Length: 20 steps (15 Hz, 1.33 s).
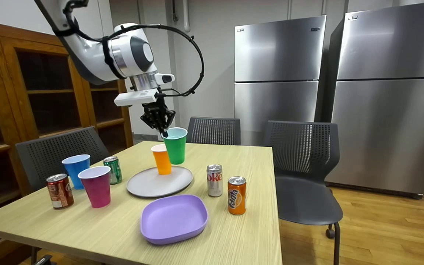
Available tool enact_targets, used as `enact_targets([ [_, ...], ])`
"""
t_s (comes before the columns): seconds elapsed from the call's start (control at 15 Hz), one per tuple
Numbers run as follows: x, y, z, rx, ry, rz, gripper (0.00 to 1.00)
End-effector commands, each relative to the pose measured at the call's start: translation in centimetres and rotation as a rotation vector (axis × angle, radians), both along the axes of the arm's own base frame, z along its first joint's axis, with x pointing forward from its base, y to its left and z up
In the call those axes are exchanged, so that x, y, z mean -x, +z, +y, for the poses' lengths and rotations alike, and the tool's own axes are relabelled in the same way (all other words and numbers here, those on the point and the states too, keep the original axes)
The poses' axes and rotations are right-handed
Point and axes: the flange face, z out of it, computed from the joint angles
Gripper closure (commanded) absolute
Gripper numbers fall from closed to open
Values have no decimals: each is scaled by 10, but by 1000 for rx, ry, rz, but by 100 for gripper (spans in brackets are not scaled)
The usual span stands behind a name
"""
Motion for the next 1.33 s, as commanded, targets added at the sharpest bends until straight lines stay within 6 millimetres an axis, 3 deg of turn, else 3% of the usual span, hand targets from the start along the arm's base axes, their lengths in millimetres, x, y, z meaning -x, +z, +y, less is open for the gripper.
enact_targets([
  [0.0, -37, -14, 10, 7, 72, 57, 99],
  [0.67, -84, -68, 16, 45, 146, 192, 99],
  [1.27, -101, -78, 18, 55, 174, 225, 99],
])
